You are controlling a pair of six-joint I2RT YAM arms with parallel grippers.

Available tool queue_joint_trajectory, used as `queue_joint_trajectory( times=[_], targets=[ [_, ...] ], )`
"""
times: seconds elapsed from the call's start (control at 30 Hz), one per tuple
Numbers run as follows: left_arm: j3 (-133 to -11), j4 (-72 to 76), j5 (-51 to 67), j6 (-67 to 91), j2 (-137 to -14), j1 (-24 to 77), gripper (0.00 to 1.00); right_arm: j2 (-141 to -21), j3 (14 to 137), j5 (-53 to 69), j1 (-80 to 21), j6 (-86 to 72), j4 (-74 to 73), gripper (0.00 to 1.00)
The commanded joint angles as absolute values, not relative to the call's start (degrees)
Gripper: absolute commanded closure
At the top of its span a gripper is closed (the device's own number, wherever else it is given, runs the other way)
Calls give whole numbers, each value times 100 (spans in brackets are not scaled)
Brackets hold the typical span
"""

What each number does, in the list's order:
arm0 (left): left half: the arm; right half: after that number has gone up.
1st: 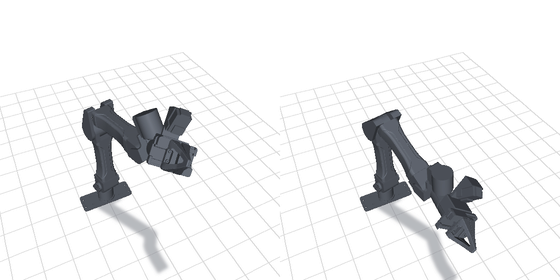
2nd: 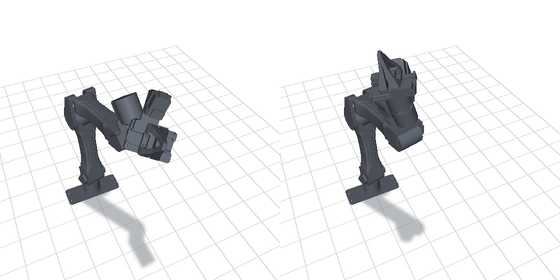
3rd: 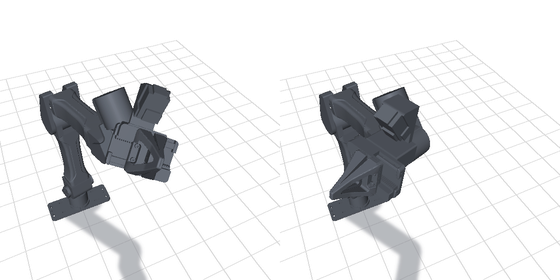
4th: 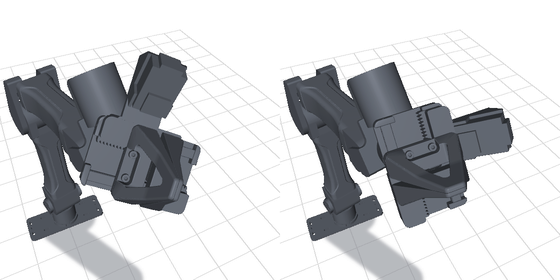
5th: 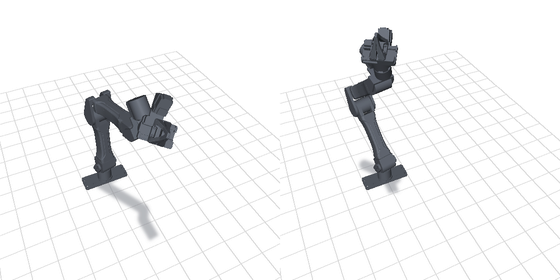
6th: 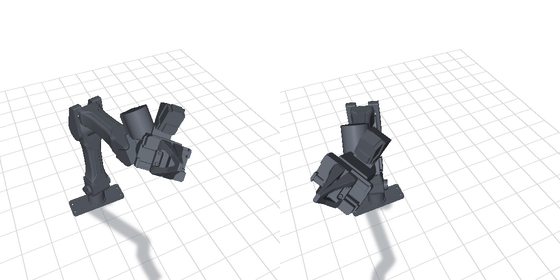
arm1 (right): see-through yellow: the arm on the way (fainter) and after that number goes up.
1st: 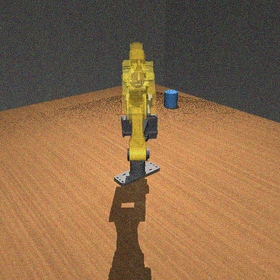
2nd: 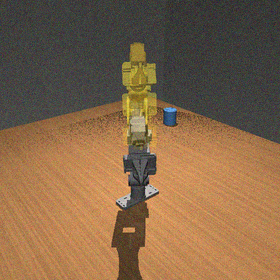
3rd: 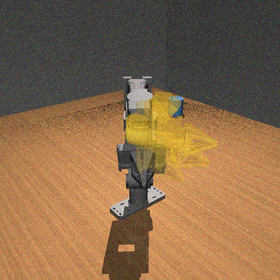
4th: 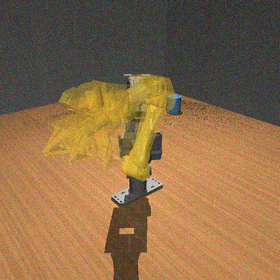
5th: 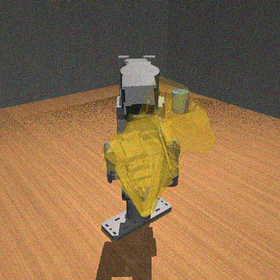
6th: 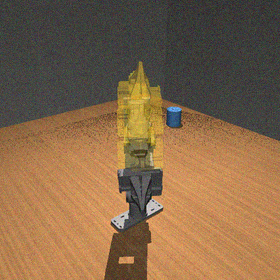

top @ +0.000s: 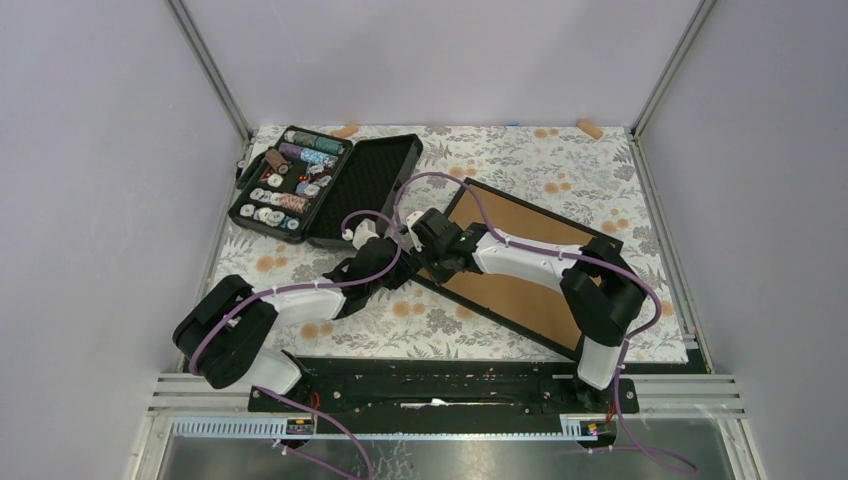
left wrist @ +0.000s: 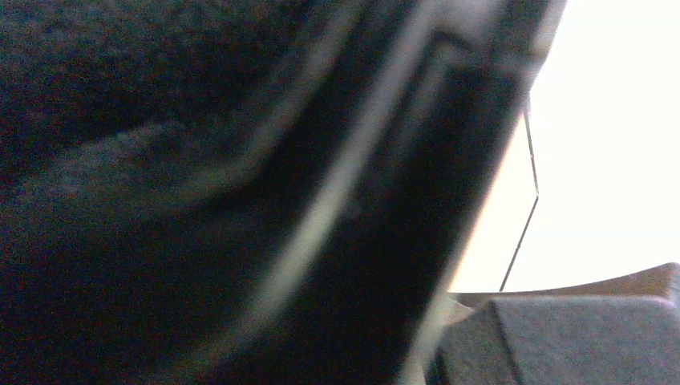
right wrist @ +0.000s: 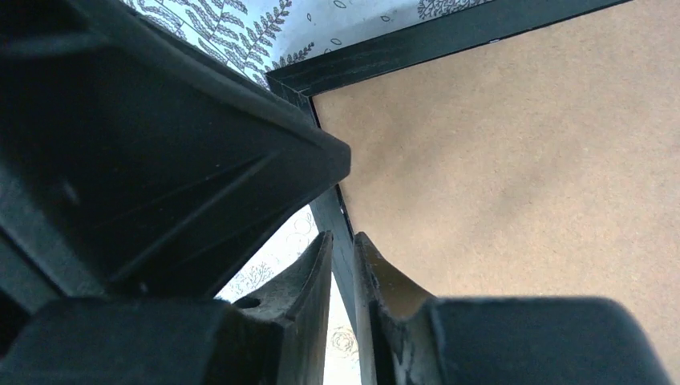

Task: Put the photo into the frame

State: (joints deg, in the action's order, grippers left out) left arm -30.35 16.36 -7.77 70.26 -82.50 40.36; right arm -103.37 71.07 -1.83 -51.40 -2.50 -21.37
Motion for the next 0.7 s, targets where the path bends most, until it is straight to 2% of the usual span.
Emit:
queue_joint_trajectory(
  times=[0.0,0.2,0.57,0.67],
  targets=[
    [-2981,631,-811,6976,-8318,4032,66,-10484,7195,-104,-5181,-154,-1877,77],
    [-2743,717,-796,5795,-7078,4095,50,-10519,6930,-56,-5181,-249,-1513,74],
    [-2171,393,-526,5543,-5629,4125,44,-10802,6857,-391,-5185,-31,-1553,80],
    [-2170,308,-534,5492,-5414,4135,44,-10870,6846,-558,-5186,-63,-1547,86]
  ],
)
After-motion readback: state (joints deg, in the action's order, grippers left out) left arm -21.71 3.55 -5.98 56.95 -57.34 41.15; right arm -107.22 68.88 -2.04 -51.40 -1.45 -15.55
